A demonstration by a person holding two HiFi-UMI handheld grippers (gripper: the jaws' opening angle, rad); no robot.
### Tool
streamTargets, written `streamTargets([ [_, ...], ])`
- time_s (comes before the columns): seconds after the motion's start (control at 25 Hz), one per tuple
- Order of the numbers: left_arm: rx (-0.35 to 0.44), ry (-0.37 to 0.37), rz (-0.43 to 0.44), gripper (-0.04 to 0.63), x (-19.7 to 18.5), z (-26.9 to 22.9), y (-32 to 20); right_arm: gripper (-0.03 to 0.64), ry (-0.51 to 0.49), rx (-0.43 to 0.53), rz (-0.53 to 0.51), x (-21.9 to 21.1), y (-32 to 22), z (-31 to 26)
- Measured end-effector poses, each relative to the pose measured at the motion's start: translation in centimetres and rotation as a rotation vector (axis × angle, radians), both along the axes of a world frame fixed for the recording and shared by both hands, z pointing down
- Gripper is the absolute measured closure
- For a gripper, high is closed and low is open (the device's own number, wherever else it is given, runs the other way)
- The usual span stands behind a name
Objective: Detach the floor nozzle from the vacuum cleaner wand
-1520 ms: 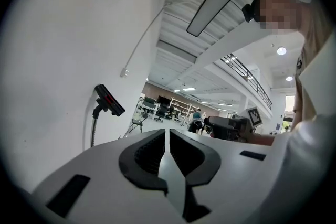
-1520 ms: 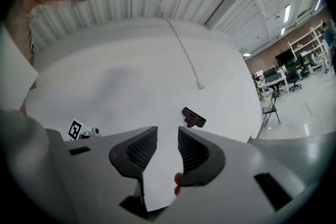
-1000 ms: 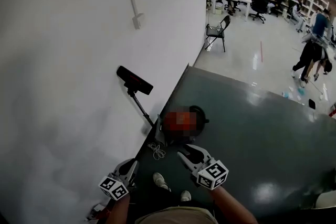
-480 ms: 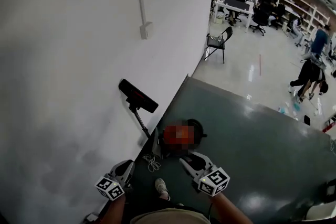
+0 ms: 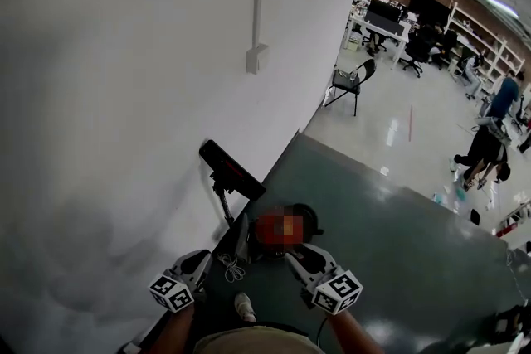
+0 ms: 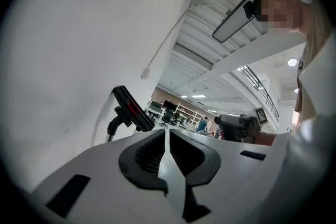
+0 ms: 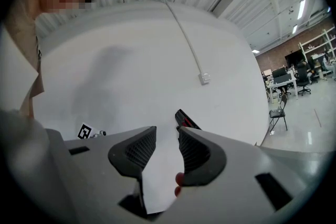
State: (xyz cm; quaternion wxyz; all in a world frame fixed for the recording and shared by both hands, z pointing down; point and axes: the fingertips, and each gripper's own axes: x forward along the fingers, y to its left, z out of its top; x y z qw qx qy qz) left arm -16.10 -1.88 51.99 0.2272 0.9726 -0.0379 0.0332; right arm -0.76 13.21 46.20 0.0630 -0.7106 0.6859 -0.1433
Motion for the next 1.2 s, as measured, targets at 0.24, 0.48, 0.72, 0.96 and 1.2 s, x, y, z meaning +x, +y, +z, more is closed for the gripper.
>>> streamTargets([
  [0.24, -0.021, 0.011, -0.008, 0.581, 0.5, 1.5, -3.7, 0.491, 0.028, -0.009, -0.006, 0.7, -4.2, 0.4],
  [0.48, -0.036, 0.029, -0.016, 0.581, 0.6, 2.3, -6.1, 0.491, 0.033, -0.023, -0.007, 1.3, -6.8, 0.6],
  [0.72, -0.039, 0.035, -0.018, 0.581, 1.2, 2.4, -7.0, 0.491, 0.042, -0.031, -0.008, 2.7, -8.9, 0.6],
  [0.96, -0.026, 0.01, -0.039, 0.574, 1.0, 2.5, -7.6, 0.491, 0.032, -0.032, -0.042, 4.4, -12.0, 1.3],
  [1.2, -0.06, -0.027, -0.138, 0.57, 1.5, 4.4, -10.5, 0.491, 0.046, -0.025, -0.118, 7.0, -16.2, 1.7],
])
